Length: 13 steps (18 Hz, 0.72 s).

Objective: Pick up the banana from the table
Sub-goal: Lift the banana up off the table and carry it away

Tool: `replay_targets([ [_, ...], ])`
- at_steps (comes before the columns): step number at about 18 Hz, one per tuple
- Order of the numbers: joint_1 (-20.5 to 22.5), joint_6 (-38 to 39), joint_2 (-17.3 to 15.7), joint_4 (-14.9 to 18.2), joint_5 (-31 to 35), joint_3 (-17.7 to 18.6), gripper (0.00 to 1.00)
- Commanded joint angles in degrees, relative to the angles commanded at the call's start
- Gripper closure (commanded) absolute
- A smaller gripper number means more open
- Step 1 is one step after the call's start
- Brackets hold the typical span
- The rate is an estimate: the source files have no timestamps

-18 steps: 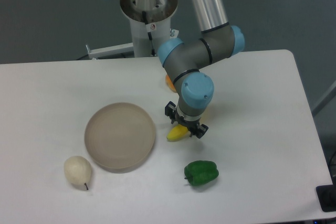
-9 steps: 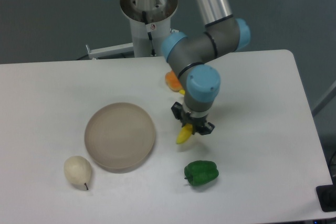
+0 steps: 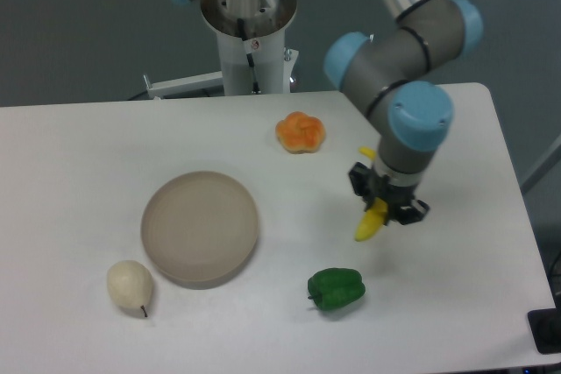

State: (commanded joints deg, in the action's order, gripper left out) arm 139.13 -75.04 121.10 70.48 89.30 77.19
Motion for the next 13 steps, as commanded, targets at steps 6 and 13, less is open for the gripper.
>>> replay_targets([
  [6,1.67,-1.94,4.31,1.42,0.18,-4.94,1.0],
  [13,2.55,-7.66,5.63,0.8,0.88,-6.17,1.0],
])
